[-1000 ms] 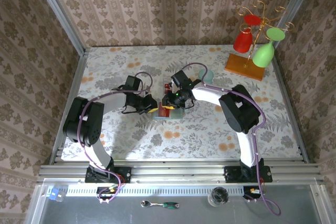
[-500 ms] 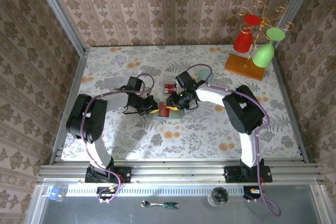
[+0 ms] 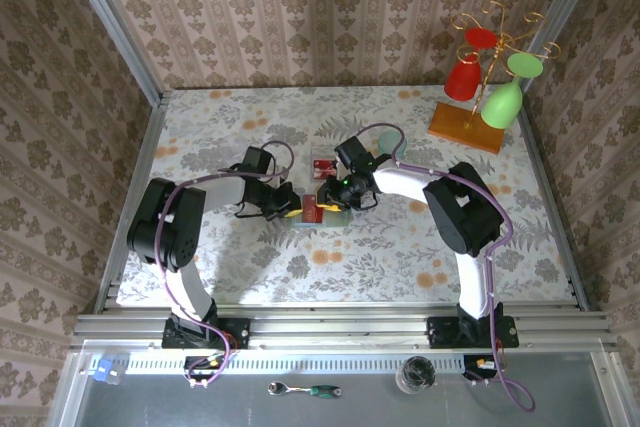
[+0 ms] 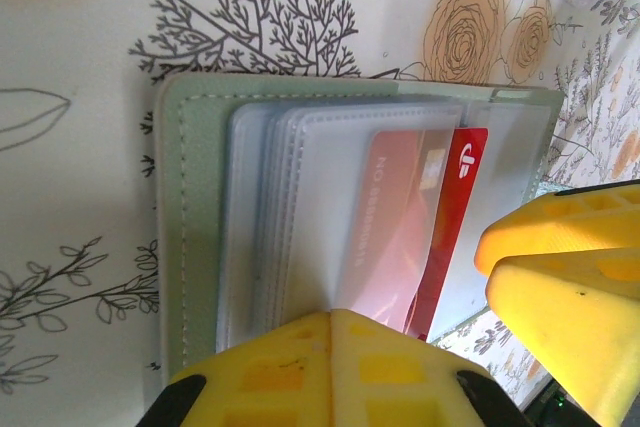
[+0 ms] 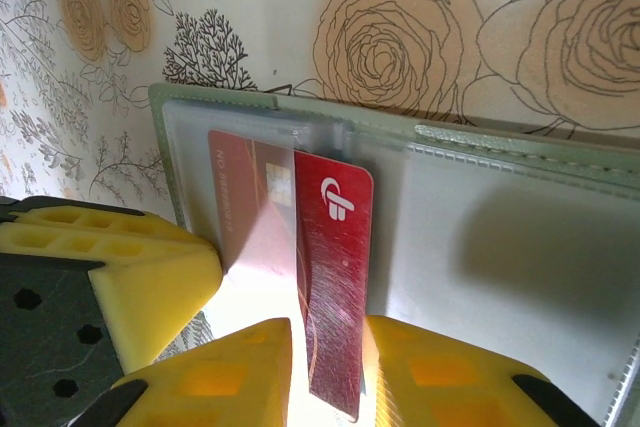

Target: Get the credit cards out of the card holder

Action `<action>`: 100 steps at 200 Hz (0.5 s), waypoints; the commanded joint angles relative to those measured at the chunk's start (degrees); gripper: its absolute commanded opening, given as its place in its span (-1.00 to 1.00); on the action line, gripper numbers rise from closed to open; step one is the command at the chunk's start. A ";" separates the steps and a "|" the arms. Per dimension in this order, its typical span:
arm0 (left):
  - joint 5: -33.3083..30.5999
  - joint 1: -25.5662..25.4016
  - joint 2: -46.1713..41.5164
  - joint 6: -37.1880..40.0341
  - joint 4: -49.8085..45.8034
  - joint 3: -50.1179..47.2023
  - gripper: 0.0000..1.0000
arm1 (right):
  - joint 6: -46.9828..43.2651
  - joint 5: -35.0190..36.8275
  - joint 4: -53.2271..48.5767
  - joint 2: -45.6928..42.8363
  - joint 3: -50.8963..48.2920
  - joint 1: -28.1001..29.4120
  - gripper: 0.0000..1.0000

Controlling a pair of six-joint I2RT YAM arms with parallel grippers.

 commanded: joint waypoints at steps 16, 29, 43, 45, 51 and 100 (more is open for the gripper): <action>-1.38 -0.10 1.32 0.60 -2.56 0.72 -0.86 | 1.22 -1.86 2.26 1.76 -0.86 -0.25 -0.49; -1.40 -0.07 1.32 0.66 -2.60 0.55 -0.86 | 1.85 -2.74 3.38 2.11 -1.10 -0.32 -0.49; -1.40 -0.06 1.49 0.69 -2.70 0.57 -0.86 | 2.17 -3.08 3.84 2.25 -1.11 -0.25 -0.49; -1.36 -0.01 1.50 0.71 -2.73 0.57 -0.86 | 2.13 -3.08 3.83 2.25 -1.11 -0.25 -0.49; -1.38 -0.01 1.50 0.71 -2.70 0.52 -0.86 | 2.17 -3.09 3.84 2.31 -1.11 -0.25 -0.50; -1.38 0.05 1.76 1.19 -3.40 0.97 -0.87 | 2.16 -2.18 3.68 1.95 -1.45 -0.34 -0.49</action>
